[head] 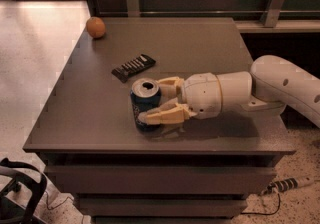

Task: Move pepsi can near orange

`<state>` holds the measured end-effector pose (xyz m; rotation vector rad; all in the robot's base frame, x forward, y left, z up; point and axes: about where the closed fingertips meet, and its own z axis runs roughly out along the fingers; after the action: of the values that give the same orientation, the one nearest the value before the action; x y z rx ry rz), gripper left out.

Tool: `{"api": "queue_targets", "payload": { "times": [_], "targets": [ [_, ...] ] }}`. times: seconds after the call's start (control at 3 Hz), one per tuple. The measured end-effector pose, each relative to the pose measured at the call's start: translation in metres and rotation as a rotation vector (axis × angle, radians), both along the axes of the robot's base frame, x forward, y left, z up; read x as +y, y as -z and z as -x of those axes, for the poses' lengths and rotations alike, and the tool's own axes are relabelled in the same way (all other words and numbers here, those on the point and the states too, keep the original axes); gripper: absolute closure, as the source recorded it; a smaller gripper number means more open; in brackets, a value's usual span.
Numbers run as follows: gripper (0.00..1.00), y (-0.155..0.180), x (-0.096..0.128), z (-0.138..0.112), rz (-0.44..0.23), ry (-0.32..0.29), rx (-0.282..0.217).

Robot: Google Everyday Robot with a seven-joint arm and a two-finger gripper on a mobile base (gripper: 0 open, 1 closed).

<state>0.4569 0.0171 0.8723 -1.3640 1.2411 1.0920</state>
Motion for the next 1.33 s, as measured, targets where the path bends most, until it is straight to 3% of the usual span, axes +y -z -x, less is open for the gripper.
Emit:
{"api": "queue_targets", "payload": {
  "times": [0.33, 0.67, 1.0, 1.33],
  "targets": [
    [0.85, -0.001, 0.002, 0.001, 0.0, -0.004, -0.001],
    [1.0, -0.001, 0.004, 0.002, 0.0, -0.008, -0.002],
    [1.0, -0.001, 0.004, 0.002, 0.0, -0.008, -0.002],
    [1.0, -0.01, -0.005, -0.025, -0.032, 0.016, 0.032]
  ]
}}
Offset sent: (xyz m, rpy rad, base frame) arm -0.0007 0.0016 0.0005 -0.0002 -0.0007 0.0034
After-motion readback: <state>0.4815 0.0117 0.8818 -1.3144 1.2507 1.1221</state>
